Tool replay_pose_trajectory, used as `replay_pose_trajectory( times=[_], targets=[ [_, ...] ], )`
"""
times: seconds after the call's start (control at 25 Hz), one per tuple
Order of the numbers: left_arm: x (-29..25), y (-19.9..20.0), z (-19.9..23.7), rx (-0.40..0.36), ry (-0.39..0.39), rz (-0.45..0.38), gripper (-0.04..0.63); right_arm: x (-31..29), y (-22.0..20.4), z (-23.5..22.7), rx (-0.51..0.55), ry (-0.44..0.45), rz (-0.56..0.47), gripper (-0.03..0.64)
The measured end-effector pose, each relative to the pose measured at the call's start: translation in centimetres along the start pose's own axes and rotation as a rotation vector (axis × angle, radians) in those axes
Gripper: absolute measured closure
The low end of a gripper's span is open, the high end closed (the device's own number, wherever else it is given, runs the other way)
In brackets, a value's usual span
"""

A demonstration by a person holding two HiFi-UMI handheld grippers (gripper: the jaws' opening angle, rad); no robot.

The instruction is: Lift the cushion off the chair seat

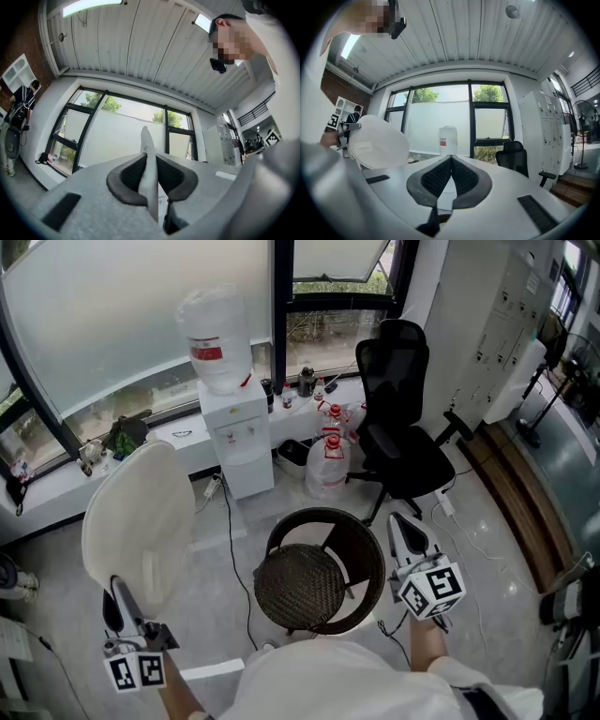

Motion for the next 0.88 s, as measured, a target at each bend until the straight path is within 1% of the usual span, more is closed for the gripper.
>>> replay_pose_trajectory(
  times=[0.12, 0.36, 0.88],
  targets=[
    [-0.1, -0.2, 0.1, 0.009, -0.006, -0.002, 0.543, 0.3, 0.2, 0.6, 0.005, 0.006, 0.007, 0.615],
    [-0.7, 0.3, 0.1, 0.013, -0.051, -0.005, 0.543, 0.5, 0.8, 1.3, -0.005, 0.007, -0.016, 0.614],
    [-0.4, 0.5, 0.1, 0.013, -0.080, -0.002, 0.544, 1.3, 0.0, 2.8, -0.016, 0.013, -0.001, 0.615]
  ],
)
Point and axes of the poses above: the fingertips, and each gripper's own axes: x backward along the fingers, z to its left, y out of its top, the point moved 10 cm from there along x, backward along the fingers, and after that the axes turned 2 degrees about -y, right-handed, at the moved point
